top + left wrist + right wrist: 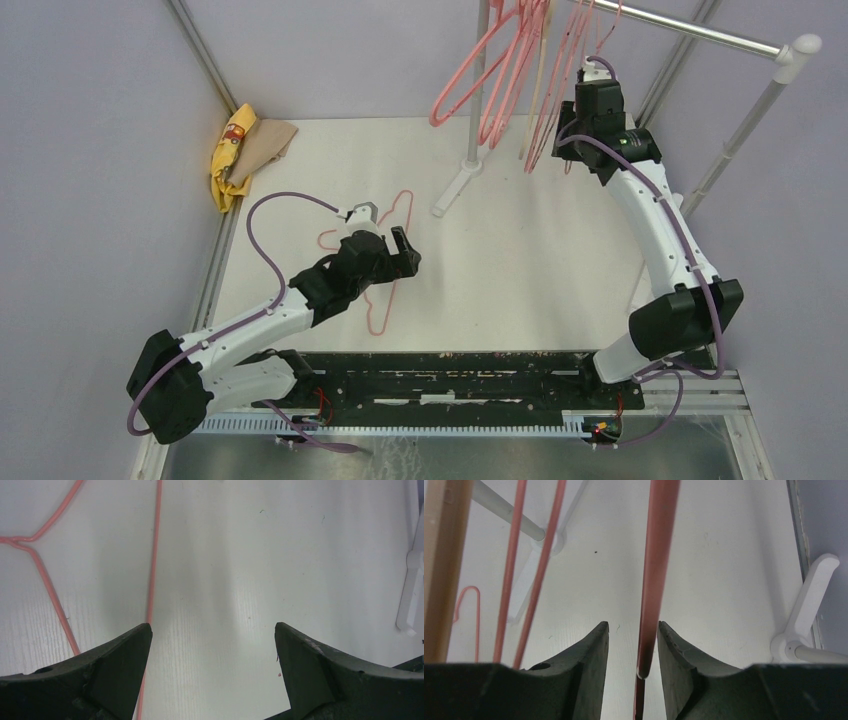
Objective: Organize the hangers
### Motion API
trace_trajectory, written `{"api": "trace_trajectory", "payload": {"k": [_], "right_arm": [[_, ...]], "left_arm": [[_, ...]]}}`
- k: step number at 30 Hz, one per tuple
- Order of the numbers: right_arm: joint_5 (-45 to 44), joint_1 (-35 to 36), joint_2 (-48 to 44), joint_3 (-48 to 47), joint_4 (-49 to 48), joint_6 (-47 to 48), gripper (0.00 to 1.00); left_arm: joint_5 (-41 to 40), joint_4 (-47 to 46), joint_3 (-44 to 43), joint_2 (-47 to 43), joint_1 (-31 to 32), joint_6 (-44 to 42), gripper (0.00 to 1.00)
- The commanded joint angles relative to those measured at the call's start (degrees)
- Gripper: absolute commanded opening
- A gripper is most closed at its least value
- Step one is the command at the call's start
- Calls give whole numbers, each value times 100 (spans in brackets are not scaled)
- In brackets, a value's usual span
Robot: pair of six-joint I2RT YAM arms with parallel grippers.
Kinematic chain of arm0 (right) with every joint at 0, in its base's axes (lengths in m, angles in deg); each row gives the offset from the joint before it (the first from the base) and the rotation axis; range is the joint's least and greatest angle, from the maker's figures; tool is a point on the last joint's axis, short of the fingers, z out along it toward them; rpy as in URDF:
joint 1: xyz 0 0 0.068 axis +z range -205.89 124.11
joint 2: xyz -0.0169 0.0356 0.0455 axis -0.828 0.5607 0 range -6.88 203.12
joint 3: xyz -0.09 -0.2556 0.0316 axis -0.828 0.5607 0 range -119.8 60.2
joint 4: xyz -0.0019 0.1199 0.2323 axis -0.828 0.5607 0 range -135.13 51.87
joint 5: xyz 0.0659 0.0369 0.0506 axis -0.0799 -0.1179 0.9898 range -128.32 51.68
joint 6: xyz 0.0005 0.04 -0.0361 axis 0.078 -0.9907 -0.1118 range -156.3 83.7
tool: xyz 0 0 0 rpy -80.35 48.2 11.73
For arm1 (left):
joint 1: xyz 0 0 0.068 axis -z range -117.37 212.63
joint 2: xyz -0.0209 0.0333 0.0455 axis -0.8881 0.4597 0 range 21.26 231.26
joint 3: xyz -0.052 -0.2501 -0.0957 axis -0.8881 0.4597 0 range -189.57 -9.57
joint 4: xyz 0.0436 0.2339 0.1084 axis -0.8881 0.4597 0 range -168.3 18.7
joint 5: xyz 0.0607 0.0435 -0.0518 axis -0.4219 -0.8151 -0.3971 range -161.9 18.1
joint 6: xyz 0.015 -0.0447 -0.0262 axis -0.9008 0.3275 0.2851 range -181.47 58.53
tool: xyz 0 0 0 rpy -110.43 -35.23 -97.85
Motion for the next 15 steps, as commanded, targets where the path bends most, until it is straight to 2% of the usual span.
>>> {"api": "trace_trajectory", "payload": {"k": [1,9,15], "right_arm": [[-225,15,-797,41,-137,-8,58],[-18,18,-1896,461,-154,-19,66],[381,19,-2609,578,-18,24,67]], "left_arm": [[-118,-149,-245,-144,-6,-240,99],[-245,-74,-185,-121,-11,-259,99],[-365,-9,-95,-84,-8,-262,99]]}}
